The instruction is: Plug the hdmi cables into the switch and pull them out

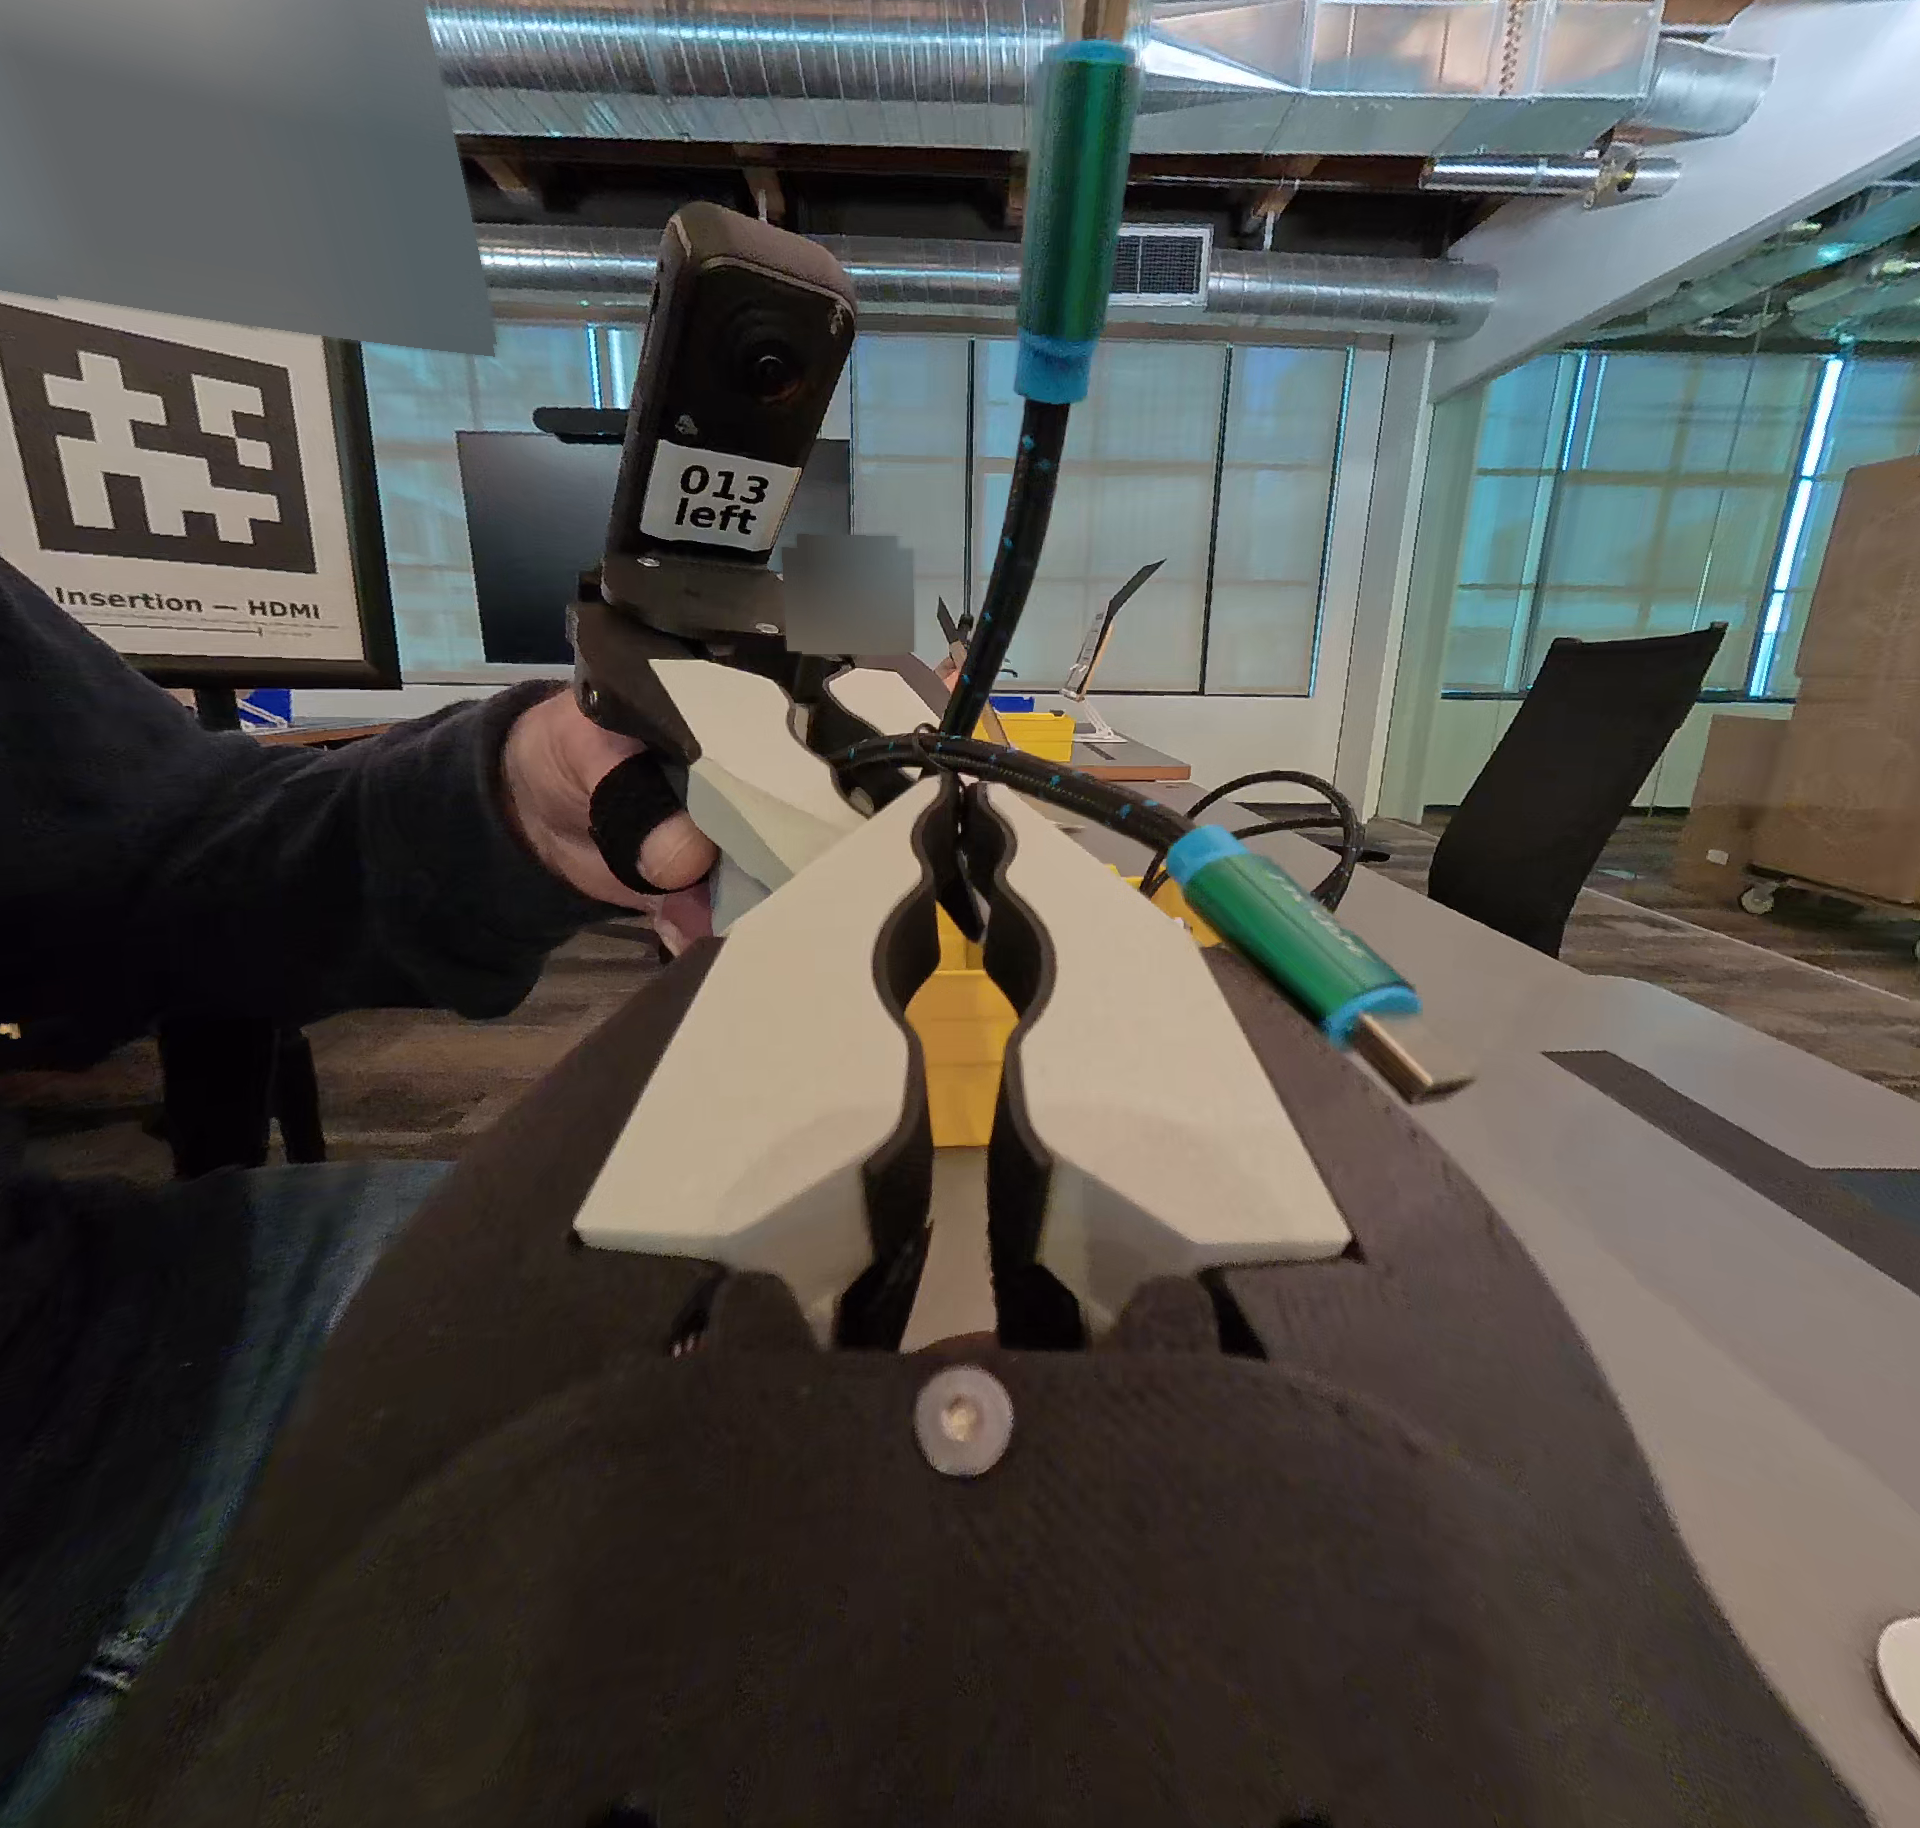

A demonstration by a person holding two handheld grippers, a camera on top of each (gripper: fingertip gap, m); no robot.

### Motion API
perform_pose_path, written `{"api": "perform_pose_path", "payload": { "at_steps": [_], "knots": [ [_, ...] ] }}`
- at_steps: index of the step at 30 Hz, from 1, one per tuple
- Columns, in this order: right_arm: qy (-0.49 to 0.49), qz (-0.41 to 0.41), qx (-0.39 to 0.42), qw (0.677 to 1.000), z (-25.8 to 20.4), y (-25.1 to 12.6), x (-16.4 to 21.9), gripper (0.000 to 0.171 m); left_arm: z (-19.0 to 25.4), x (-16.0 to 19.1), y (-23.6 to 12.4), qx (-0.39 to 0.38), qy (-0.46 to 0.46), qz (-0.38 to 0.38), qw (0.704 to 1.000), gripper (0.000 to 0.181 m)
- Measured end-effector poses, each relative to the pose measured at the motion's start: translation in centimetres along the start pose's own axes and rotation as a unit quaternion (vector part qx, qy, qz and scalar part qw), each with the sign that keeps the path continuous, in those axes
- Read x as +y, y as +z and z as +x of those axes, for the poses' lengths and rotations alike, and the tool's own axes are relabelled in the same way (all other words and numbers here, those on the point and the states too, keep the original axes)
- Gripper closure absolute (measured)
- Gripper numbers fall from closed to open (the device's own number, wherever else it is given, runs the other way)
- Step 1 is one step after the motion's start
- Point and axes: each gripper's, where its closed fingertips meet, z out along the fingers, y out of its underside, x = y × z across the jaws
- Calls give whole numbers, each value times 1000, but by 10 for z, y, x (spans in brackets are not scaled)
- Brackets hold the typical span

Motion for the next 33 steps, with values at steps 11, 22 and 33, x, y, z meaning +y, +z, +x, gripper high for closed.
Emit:
{"api": "perform_pose_path", "payload": {
  "at_steps": [11, 22, 33],
  "knots": [
    [-94, -74, 58, 991, 2, 5, 12, 171, -8, 10, 2, -13, -36, -23, 999, 176],
    [-510, -286, 147, 798, 3, 6, 14, 171, -2, 8, 5, 41, -137, 4, 990, 177],
    [-376, -269, 117, 879, -9, 0, -2, 171, 12, -7, 2, 62, -127, 42, 989, 177]
  ]
}}
